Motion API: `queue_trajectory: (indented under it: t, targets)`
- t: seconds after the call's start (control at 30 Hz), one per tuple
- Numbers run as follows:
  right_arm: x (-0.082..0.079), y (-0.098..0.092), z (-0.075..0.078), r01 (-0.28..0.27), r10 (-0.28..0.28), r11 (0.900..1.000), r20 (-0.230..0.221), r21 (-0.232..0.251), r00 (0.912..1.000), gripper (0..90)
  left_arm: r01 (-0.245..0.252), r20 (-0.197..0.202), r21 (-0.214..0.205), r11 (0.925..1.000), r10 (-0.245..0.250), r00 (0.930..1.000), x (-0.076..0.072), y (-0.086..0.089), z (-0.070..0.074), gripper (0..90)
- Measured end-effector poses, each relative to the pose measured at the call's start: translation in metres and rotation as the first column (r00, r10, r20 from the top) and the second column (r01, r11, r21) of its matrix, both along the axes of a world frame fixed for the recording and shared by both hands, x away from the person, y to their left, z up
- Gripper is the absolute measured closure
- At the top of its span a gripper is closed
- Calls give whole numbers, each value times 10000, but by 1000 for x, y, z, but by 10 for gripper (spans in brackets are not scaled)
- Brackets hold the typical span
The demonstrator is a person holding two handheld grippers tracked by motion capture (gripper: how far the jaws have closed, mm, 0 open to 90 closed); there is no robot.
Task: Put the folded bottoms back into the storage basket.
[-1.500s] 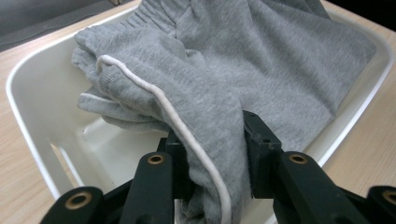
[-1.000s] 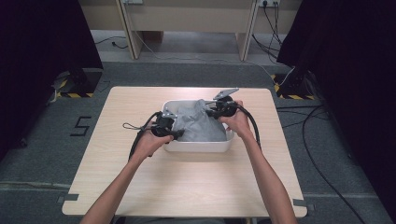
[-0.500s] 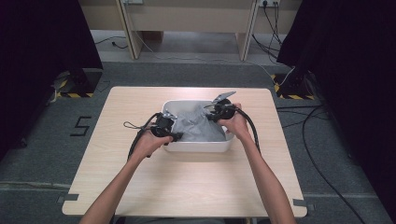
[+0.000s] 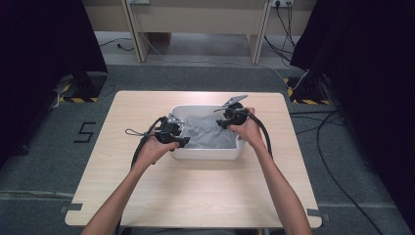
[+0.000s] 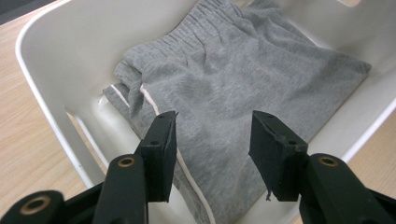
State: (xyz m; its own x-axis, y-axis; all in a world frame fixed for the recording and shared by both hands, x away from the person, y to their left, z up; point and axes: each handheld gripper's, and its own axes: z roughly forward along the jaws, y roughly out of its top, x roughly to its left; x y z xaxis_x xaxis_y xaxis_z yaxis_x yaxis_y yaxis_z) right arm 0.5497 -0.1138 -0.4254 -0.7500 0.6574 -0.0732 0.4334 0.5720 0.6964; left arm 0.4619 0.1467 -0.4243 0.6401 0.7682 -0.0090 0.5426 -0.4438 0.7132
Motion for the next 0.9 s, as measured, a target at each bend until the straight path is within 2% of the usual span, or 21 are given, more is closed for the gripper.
queue_trajectory:
  t: [0.27, 0.43, 0.5, 0.6, 0.77, 0.9]
  targets:
    - [-6, 4, 2, -213, 213, 9998, 29, 64, 9998, 495, 207, 301, -80, 9998, -204, 9993, -6, -2, 6, 518]
    - [-11, 3, 7, -212, 209, 9993, 97, 308, 9997, 473, 305, 278, -403, 9987, -293, 9992, -11, -2, 10, 518]
    - [-14, 0, 11, -264, 257, 9985, 157, 478, 9995, 464, 357, 315, -401, 9986, -344, 9989, -14, -1, 12, 518]
    - [-16, 0, 13, -308, 299, 9981, 176, 530, 9994, 451, 475, 361, -547, 9974, -456, 9983, -18, 0, 15, 517]
    - [-27, 1, 17, -433, 415, 9968, 289, 668, 9987, 436, 583, 567, -559, 9967, -551, 9969, -27, 4, 20, 504]
    - [-34, 2, 20, -558, 525, 9956, 444, 753, 9976, 419, 655, 625, -934, 9935, -598, 9963, -33, 8, 23, 482]
